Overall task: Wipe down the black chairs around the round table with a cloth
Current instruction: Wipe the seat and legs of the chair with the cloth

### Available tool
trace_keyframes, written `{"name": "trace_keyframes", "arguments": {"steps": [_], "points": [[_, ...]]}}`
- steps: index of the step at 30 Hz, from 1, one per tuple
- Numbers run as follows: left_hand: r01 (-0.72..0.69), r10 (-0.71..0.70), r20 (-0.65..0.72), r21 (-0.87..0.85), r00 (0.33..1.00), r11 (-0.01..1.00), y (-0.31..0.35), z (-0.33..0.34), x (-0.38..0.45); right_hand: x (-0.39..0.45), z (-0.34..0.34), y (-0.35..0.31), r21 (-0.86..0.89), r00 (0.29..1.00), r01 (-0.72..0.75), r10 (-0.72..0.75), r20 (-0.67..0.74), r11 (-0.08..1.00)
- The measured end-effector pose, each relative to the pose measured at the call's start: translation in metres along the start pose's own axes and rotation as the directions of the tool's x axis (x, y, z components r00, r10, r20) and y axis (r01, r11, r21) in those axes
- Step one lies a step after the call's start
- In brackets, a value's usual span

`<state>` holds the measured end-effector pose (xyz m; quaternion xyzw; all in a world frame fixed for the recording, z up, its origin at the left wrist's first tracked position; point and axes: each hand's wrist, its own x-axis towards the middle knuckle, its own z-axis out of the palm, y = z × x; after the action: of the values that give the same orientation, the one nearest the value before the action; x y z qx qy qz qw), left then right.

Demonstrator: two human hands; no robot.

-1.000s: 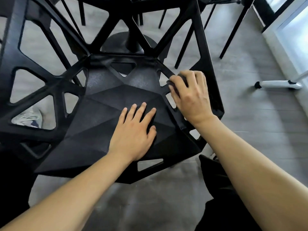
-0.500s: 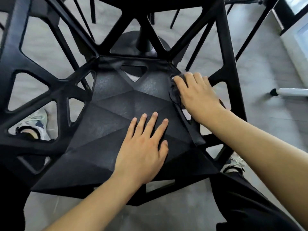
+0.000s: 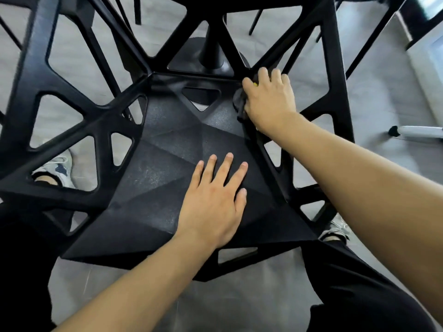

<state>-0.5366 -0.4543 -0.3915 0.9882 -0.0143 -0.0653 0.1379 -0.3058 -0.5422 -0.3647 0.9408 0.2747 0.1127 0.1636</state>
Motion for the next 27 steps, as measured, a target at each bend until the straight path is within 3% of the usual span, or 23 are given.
{"name": "trace_keyframes", "arguments": {"steps": [5, 10, 14, 16, 21, 24, 27], "points": [[0.042, -0.042, -0.022, -0.015, 0.999, 0.999, 0.001, 0.002, 0.000, -0.075, -0.003, 0.013, -0.135, 0.997, 0.072, -0.074, -0.006, 0.988], [0.046, -0.046, -0.045, -0.020, 0.998, 0.999, 0.004, 0.002, 0.001, -0.128, -0.008, 0.016, 0.160, 0.999, -0.033, 0.036, -0.013, 0.986], [0.037, -0.041, -0.114, -0.037, 0.993, 0.999, 0.004, -0.001, -0.002, -0.124, -0.003, 0.010, 0.263, 0.986, -0.149, 0.165, -0.037, 0.953], [0.046, -0.051, -0.153, -0.038, 0.987, 0.998, -0.002, -0.005, -0.012, -0.115, -0.001, -0.004, 0.296, 0.967, -0.228, 0.251, -0.042, 0.927], [0.106, -0.095, -0.174, 0.057, 0.980, 0.993, -0.044, -0.012, -0.064, -0.121, -0.011, -0.049, 0.552, 0.961, -0.249, 0.274, 0.039, 0.796], [0.111, -0.094, -0.208, 0.074, 0.974, 0.991, -0.052, -0.009, -0.076, -0.144, -0.031, -0.092, 0.628, 0.983, -0.139, 0.183, -0.006, 0.766], [0.132, -0.114, -0.238, 0.062, 0.965, 0.989, -0.049, -0.008, -0.074, -0.163, -0.037, -0.094, 0.546, 0.995, -0.031, 0.077, -0.062, 0.837]]}}
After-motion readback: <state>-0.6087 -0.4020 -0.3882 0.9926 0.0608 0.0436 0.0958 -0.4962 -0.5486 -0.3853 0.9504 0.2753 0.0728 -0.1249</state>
